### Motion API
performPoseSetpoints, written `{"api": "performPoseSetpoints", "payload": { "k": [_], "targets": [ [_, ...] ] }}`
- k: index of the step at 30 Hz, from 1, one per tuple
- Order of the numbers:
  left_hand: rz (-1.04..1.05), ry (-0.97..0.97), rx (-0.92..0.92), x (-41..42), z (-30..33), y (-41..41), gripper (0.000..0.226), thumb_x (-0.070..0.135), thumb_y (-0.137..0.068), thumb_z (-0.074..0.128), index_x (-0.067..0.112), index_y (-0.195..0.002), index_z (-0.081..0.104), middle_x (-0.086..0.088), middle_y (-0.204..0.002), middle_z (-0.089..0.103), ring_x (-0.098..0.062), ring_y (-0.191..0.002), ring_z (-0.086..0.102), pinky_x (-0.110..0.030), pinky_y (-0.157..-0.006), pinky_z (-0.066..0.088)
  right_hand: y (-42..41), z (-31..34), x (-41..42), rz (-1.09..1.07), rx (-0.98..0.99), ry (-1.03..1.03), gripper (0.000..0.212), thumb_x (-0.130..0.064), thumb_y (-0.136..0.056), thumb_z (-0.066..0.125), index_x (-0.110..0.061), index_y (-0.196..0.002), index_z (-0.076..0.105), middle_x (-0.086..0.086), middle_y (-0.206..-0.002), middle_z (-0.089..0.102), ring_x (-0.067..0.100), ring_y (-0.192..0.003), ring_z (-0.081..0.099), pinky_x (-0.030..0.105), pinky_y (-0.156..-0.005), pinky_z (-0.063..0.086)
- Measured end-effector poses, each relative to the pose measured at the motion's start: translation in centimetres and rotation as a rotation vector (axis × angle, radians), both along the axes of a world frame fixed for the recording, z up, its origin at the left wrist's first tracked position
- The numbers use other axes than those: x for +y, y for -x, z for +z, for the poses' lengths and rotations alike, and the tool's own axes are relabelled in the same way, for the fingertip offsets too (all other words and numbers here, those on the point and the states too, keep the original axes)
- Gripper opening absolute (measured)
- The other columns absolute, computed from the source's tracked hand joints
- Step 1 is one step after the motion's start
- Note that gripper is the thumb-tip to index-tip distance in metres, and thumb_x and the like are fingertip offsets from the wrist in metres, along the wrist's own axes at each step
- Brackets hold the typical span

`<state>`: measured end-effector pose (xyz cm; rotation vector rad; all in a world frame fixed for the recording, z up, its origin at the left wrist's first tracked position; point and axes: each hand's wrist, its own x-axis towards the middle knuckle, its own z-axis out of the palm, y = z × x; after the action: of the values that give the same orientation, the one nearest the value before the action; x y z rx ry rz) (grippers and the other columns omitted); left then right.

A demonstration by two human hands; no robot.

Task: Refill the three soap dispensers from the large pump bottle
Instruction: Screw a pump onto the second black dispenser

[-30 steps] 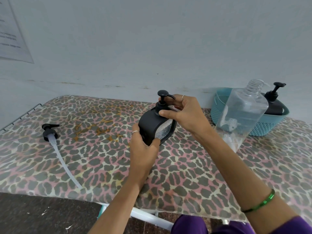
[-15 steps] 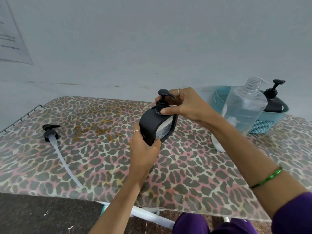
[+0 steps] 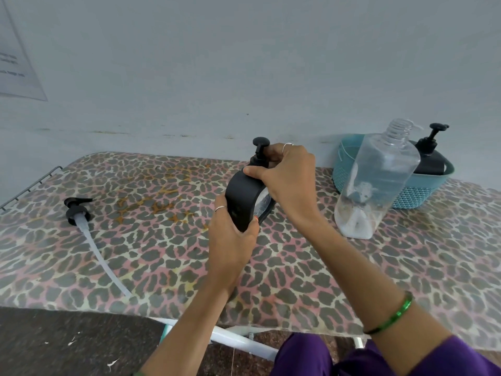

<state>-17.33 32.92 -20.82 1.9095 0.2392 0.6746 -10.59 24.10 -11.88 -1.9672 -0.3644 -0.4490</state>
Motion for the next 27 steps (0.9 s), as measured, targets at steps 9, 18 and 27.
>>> {"api": "performPoseSetpoints", "payload": {
  "k": [9,18,27],
  "targets": [
    [-0.093,0.176,0.0,0.3,0.4,0.3,0.051,0.0,-0.079,0.064,0.025,-0.121,0.047,0.011,-0.097,0.063,0.003,-0.072,0.062,-0.01,-0.057,0.049,-0.3,1.0,-0.3,0.16,0.108,0.159,0.041,-0.024,-0.077,0.08,-0.013,-0.111,0.06,-0.008,-0.098,0.058,0.006,-0.088,0.056,0.005,-0.068,0.038],
    [-0.126,0.236,0.02,0.4,0.6,0.2,0.046,-0.001,-0.078,0.065,0.035,-0.101,0.048,0.022,-0.074,0.062,0.005,-0.055,0.056,-0.008,-0.046,0.043,-2.4,3.8,-3.7,0.629,0.327,0.791,0.076,-0.019,-0.076,0.08,-0.021,-0.14,0.038,-0.009,-0.129,0.048,0.008,-0.113,0.046,0.019,-0.092,0.036],
    [-0.098,0.173,0.128,-1.0,1.7,-1.9,0.084,0.005,-0.08,0.07,0.025,-0.147,0.025,-0.006,-0.132,0.054,-0.024,-0.112,0.061,-0.036,-0.092,0.054,-2.6,4.7,-5.4,0.26,-0.044,0.914,0.044,-0.029,-0.065,0.083,-0.01,-0.1,0.063,0.003,-0.092,0.064,0.023,-0.087,0.06,0.039,-0.073,0.052]
  ]
}}
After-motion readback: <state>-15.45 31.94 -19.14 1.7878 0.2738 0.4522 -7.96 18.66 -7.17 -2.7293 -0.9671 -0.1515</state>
